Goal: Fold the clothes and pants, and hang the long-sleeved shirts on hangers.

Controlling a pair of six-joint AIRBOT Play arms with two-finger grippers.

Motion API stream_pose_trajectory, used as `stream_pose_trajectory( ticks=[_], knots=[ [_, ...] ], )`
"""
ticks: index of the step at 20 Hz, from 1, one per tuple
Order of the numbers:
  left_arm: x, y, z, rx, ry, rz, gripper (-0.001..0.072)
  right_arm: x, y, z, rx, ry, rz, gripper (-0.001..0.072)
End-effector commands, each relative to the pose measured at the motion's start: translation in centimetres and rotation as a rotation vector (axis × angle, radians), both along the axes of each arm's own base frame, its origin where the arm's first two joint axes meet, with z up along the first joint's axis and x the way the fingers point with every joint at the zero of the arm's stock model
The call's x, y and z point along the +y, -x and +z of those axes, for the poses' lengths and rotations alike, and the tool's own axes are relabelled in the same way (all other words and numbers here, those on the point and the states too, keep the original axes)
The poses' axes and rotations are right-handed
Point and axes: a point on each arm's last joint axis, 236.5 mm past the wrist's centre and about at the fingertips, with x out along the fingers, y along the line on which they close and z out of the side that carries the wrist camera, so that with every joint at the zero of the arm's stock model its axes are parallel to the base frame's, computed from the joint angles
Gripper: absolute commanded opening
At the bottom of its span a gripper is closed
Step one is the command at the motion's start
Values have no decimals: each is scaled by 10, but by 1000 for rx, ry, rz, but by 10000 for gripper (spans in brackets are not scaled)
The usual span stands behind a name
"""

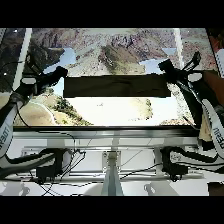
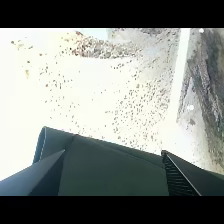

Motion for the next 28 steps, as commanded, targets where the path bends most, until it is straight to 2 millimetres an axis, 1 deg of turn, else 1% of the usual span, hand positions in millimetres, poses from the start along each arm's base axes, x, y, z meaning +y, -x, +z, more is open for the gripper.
stream_pose_trajectory(
  ticks=[1,4,6,7,8,9,11,12,13,14,15,16,17,18,19,20,21,22,23,24,25,26,28],
  knots=[
    [0,-4,-10,23,3,-18,701,-5,-2,-21,37,110,69,694],
    [15,17,-19,99,39,-86,696,-4,10,-32,87,181,153,694],
    [30,36,-28,162,37,-131,694,2,17,-37,117,169,182,694],
    [35,46,-34,194,23,-160,691,6,20,-38,127,163,195,694],
    [35,54,-39,229,17,-182,686,10,23,-40,137,162,217,694],
    [32,64,-47,265,5,-220,686,16,26,-41,140,173,255,695],
    [12,77,-57,318,22,-297,686,30,35,-44,163,164,311,694],
    [1,79,-62,330,23,-324,684,36,37,-44,172,159,334,694],
    [-8,78,-66,333,14,-342,620,44,37,-40,169,158,357,693],
    [-16,74,-69,321,-10,-352,429,51,33,-34,150,167,376,692],
    [-23,68,-70,294,-51,-366,355,60,25,-24,114,184,393,691],
    [-30,61,-71,266,-90,-369,355,68,16,-13,73,198,401,689],
    [-37,55,-71,243,-123,-372,355,79,6,0,25,213,407,669],
    [-44,51,-71,222,-147,-378,352,89,-1,12,-15,224,417,577],
    [-52,50,-70,212,-157,-390,299,102,-6,23,-50,231,433,449],
    [-58,51,-68,211,-158,-415,63,117,-9,33,-83,236,455,363],
    [-62,53,-63,213,-170,-454,6,132,-10,40,-105,239,480,362],
    [-64,54,-55,213,-191,-505,6,146,-8,44,-117,240,508,317],
    [-61,55,-43,211,-229,-558,5,160,-6,45,-124,242,538,237],
    [-56,57,-25,205,-282,-617,6,173,-2,43,-123,240,564,186],
    [-50,59,-6,202,-327,-657,6,187,3,38,-115,237,595,144],
    [-42,63,19,201,-380,-691,6,200,8,33,-106,235,626,80],
    [-30,72,73,170,-478,-736,6,234,22,16,-78,218,690,15]
  ],
)
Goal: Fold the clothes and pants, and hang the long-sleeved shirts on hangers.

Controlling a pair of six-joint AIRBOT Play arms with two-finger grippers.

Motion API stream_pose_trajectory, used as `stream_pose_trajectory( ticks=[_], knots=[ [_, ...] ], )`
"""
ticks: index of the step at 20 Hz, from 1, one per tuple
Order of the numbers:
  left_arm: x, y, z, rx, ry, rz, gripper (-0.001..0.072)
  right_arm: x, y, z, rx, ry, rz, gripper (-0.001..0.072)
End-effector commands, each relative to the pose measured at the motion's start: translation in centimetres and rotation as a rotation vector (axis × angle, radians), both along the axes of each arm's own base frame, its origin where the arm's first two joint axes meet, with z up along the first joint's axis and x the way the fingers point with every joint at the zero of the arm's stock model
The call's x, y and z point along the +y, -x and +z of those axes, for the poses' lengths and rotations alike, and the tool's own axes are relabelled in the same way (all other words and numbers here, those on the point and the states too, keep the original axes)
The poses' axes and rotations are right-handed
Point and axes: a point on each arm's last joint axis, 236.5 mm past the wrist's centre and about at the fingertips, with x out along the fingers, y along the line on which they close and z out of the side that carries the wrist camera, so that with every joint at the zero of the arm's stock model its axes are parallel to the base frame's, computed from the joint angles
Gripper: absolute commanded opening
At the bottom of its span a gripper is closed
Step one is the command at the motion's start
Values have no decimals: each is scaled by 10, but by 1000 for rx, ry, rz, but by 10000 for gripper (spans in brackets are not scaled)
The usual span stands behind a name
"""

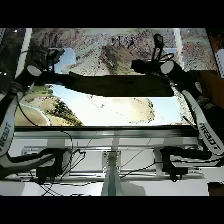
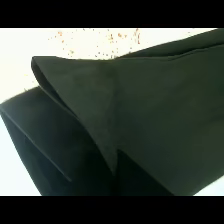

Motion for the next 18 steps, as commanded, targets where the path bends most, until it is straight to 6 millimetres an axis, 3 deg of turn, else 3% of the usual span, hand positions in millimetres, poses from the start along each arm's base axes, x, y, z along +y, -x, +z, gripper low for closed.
stream_pose_trajectory(
  ticks=[1,3,5,8,11,13,15,17,18],
  knots=[
    [23,27,80,-47,-160,-119,6,60,23,-20,44,-3,113,10],
    [20,34,133,-169,-167,-118,6,103,43,-36,84,-10,183,9],
    [19,45,172,-273,-173,-109,6,153,65,-46,132,-38,250,9],
    [19,59,201,-352,-179,-101,7,240,113,-42,162,-93,400,10],
    [2,62,210,-368,-95,-112,7,301,155,-21,117,-124,527,10],
    [-14,59,213,-366,-9,-118,7,315,168,-5,75,-121,583,9],
    [-35,53,214,-346,105,-128,7,305,163,0,23,-31,636,9],
    [-63,44,209,-314,217,-149,7,263,132,-5,-39,152,656,9],
    [-80,40,203,-290,264,-166,7,228,111,-10,-45,259,644,9]
  ],
)
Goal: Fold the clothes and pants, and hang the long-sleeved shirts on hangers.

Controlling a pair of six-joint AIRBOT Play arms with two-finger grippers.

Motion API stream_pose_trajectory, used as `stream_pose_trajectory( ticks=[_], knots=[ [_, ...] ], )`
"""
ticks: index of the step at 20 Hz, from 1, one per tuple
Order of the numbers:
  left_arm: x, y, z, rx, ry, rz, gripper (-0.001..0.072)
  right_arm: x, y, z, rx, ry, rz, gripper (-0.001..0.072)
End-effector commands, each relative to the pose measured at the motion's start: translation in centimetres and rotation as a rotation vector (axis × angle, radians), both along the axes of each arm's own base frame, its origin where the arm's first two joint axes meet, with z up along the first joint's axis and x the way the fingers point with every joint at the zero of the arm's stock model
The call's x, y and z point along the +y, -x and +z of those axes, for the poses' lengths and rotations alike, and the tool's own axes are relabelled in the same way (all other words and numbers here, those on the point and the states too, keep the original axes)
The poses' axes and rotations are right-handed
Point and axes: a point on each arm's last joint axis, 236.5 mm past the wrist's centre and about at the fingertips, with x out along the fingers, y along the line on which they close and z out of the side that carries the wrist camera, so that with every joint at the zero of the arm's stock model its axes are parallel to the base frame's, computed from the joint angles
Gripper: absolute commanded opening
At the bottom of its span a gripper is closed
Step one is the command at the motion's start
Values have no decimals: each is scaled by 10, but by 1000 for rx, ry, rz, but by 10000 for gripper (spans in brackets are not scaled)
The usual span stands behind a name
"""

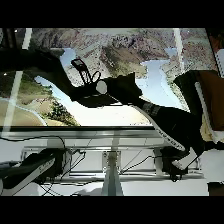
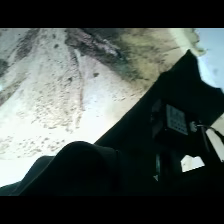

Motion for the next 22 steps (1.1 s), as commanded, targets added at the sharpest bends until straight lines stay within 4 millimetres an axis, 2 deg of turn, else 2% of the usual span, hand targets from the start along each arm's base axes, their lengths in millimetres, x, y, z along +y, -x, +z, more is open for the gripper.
stream_pose_trajectory(
  ticks=[1,3,5,7,8,10,11,12,13,14,15,16,18,20,22],
  knots=[
    [-58,-11,-7,68,188,-80,7,-92,-50,-10,-143,314,24,9],
    [-105,-14,-33,126,222,-144,7,-189,-90,-12,-132,515,-60,9],
    [-160,-16,-61,155,245,-187,6,-291,-119,-3,-64,624,-205,9],
    [-220,-21,-86,138,284,-176,7,-379,-136,7,10,641,-363,9],
    [-248,-25,-98,111,304,-146,7,-417,-139,11,44,638,-439,9],
    [-288,-28,-125,47,299,-91,14,-485,-136,11,133,625,-572,9],
    [-302,-26,-139,31,288,-80,206,-511,-130,9,184,599,-628,8],
    [-311,-22,-149,29,280,-80,612,-529,-127,5,221,558,-676,9],
    [-316,-18,-155,38,276,-84,693,-542,-124,-1,257,504,-718,11],
    [-316,-17,-156,42,275,-88,700,-549,-121,-10,296,442,-744,84],
    [-312,-21,-151,34,279,-79,700,-549,-117,-20,330,387,-750,303],
    [-305,-28,-145,21,284,-66,699,-545,-113,-32,371,333,-746,484],
    [-285,-43,-128,-6,288,-45,699,-514,-102,-58,475,200,-686,500],
    [-258,-51,-118,-18,242,-69,696,-464,-96,-75,571,36,-603,531],
    [-228,-50,-117,25,186,-111,695,-410,-95,-86,635,-98,-522,532]
  ],
)
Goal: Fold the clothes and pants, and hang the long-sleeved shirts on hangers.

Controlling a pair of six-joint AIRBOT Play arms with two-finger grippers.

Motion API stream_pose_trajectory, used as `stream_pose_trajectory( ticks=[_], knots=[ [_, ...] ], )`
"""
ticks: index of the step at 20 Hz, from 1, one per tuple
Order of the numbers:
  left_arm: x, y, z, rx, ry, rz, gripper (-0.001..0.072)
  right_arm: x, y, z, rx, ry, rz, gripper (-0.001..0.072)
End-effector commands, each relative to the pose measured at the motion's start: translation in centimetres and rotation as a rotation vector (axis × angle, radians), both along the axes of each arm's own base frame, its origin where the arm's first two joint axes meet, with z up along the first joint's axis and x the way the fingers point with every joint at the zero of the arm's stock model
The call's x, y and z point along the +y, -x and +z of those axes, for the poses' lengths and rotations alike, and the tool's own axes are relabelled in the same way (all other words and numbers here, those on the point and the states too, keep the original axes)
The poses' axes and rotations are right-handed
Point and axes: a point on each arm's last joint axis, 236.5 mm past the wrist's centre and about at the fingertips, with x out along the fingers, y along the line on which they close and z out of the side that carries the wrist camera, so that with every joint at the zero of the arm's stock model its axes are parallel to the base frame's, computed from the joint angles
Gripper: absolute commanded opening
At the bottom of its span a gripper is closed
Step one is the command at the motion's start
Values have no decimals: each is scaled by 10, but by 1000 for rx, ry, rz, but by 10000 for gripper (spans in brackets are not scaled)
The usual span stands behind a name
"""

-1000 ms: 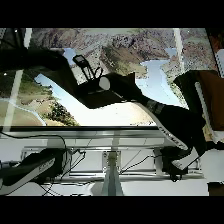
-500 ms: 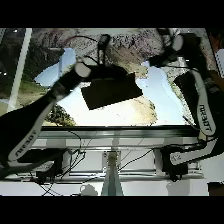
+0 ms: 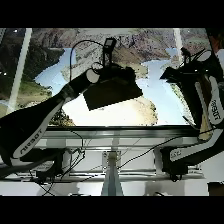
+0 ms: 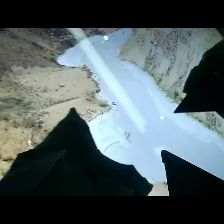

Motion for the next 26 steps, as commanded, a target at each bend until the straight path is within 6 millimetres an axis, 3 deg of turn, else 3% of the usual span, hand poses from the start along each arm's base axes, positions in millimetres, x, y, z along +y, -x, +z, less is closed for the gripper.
stream_pose_trajectory(
  ticks=[1,5,8,9,12,14,17,18,20,21,22,23,24,26],
  knots=[
    [49,3,1,50,-97,-71,694,88,3,-13,35,-319,32,532],
    [119,8,-2,145,-191,-100,695,184,15,-34,77,-391,131,532],
    [152,3,8,163,-186,-60,695,243,29,-29,9,-401,272,523],
    [160,0,14,154,-182,-41,695,254,29,-28,-14,-382,304,451],
    [177,-5,29,126,-173,-3,692,270,16,-21,-109,-309,371,9],
    [187,-2,39,118,-174,3,684,267,4,-7,-163,-276,405,8],
    [217,11,46,85,-300,2,651,240,-21,24,-229,-212,367,8],
    [232,15,48,65,-373,7,584,224,-30,40,-261,-193,337,8],
    [268,23,57,8,-544,35,561,185,-46,79,-333,-154,255,8],
    [287,26,66,-28,-626,58,514,162,-53,101,-370,-130,205,8],
    [300,29,76,-62,-680,82,371,133,-58,127,-411,-98,140,8],
    [311,32,88,-94,-714,112,149,103,-60,151,-448,-63,70,8],
    [315,36,100,-122,-725,131,12,67,-59,178,-486,-18,-17,8],
    [316,44,117,-163,-716,147,14,-9,-45,230,-553,80,-220,8]
  ],
)
